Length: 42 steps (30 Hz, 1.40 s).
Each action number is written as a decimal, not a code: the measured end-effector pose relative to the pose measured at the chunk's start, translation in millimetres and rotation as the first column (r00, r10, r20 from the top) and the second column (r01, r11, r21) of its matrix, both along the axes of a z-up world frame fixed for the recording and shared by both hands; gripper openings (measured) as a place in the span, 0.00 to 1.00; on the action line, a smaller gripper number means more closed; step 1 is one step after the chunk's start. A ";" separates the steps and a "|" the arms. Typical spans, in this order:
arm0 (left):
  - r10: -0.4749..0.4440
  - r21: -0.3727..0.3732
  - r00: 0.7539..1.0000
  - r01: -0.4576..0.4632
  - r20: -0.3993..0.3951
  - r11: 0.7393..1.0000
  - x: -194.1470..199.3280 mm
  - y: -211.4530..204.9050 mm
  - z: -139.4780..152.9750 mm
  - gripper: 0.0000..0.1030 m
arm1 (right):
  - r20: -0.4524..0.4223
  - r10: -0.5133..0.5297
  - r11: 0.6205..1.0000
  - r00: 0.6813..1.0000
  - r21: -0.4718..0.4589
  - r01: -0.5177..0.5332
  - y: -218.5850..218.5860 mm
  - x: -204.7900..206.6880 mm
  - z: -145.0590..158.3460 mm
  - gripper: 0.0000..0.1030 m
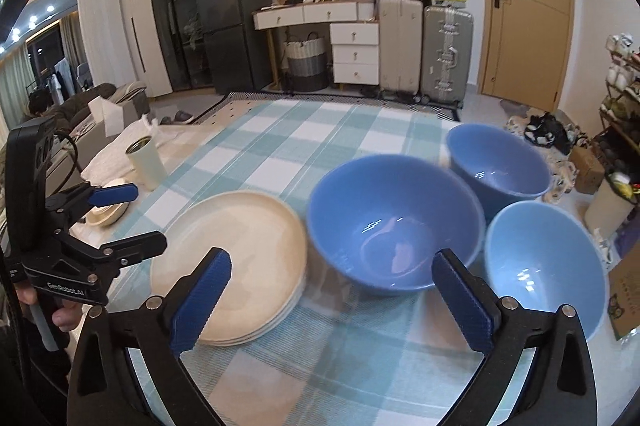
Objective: Organize plates and bowls
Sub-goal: 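Move both tools away from the plates toward the blue bowls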
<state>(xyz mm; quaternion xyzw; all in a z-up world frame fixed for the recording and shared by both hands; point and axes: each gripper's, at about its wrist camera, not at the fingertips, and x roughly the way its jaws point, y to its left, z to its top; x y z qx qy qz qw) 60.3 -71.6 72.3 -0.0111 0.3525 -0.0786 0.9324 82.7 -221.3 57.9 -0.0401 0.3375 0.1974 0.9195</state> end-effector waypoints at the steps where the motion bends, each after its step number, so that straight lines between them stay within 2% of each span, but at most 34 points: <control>1: -0.002 -0.006 1.000 0.002 0.007 1.000 3.2 -2.8 4.9 0.98 | 0.010 -0.011 1.000 1.000 0.000 0.011 -5.9 1.4 5.4 0.99; 5: -0.011 -0.016 0.999 0.011 0.033 1.000 18.3 -16.5 24.1 0.98 | 0.047 -0.058 0.998 0.997 0.014 0.058 -33.0 7.1 28.4 0.99; 12: -0.049 0.012 0.996 0.048 0.075 0.999 42.2 -47.6 51.2 0.98 | 0.088 -0.133 0.990 0.987 0.049 0.129 -77.5 13.1 60.9 0.99; 24: -0.117 0.010 0.990 0.117 0.083 0.993 90.8 -98.5 75.6 0.98 | 0.149 -0.231 0.973 0.961 0.032 0.229 -126.4 32.2 103.9 0.99; 29: -0.117 -0.012 0.992 0.118 0.055 0.993 117.6 -111.2 74.1 0.98 | 0.117 -0.257 0.966 0.959 0.033 0.255 -137.9 51.9 100.9 0.99; 42: -0.119 -0.046 0.993 0.118 -0.021 0.992 203.3 -136.6 55.3 0.98 | 0.017 -0.331 0.943 0.944 0.044 0.330 -166.0 105.9 67.1 0.99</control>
